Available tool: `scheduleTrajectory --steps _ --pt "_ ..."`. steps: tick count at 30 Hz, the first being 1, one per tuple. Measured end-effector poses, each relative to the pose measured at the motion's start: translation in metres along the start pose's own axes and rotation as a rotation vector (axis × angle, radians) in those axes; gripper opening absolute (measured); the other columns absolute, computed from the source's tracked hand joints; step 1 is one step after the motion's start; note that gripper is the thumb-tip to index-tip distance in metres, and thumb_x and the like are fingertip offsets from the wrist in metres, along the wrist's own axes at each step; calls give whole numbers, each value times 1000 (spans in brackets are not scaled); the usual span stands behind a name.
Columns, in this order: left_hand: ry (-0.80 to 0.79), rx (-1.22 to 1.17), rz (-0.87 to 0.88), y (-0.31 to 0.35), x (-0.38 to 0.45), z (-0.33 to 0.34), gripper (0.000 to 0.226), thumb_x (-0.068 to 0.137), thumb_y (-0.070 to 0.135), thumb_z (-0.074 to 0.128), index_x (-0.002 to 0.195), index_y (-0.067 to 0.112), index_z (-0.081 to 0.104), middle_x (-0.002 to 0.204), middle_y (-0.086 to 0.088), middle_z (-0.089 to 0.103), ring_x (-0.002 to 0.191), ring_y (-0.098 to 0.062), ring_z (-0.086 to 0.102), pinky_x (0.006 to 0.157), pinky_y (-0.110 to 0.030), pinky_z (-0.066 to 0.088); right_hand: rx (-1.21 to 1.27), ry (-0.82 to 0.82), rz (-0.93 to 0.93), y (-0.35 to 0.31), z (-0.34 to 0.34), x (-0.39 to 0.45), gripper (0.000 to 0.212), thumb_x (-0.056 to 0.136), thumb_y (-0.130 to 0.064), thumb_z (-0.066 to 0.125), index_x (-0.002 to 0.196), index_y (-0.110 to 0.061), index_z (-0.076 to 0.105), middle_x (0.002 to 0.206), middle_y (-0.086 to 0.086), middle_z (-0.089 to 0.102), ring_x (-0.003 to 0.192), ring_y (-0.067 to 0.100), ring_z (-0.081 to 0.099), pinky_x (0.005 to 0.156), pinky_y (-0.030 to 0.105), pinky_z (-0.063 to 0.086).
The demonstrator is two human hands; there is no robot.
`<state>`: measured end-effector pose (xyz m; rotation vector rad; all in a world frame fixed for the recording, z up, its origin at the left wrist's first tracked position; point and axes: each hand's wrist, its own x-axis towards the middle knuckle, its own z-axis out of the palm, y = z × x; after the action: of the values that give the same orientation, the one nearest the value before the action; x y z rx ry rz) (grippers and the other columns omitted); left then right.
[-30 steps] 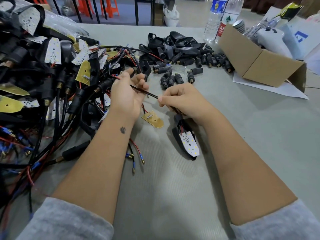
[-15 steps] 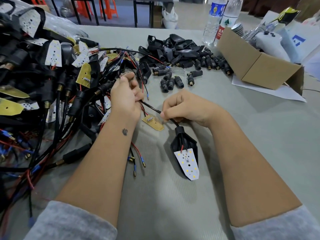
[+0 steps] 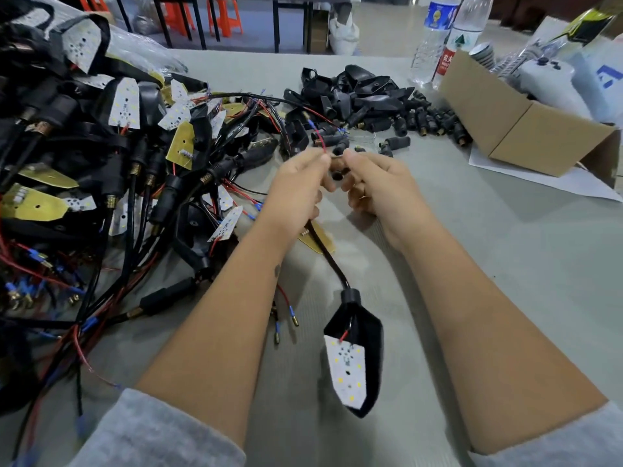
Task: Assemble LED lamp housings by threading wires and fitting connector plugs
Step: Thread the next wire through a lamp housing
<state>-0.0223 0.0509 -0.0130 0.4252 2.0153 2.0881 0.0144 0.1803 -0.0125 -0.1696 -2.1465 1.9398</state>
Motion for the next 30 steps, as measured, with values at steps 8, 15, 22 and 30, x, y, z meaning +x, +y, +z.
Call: scheduleTrajectory --steps 8,15,22,30 --pt "80 -9 17 -2 -2 6 27 102 11 43 80 16 58 66 -2 58 48 -7 49 46 -18 40 39 194 -104 2 0 1 13 86 -4 69 80 -16 69 57 -9 59 48 5 46 49 17 38" --pt "151 -29 -41 -6 3 3 27 104 9 35 84 15 53 62 3 57 38 -3 34 38 -15 28 155 266 -59 1 1 2 13 95 -16 61 82 -14 63 68 2 61 51 10 52 52 21 45" --pt "213 -67 -67 -9 7 2 25 100 16 47 81 16 63 55 9 32 40 -5 22 38 -17 20 -227 295 45 4 2 22 18 91 -15 53 78 -26 61 75 -7 62 69 15 56 66 31 46" --pt "263 -153 -20 -7 7 2 29 98 25 57 72 13 57 44 12 27 38 -5 21 38 -16 24 -1014 191 40 3 23 47 18 93 -33 54 100 -17 58 101 3 63 92 28 56 68 32 38"
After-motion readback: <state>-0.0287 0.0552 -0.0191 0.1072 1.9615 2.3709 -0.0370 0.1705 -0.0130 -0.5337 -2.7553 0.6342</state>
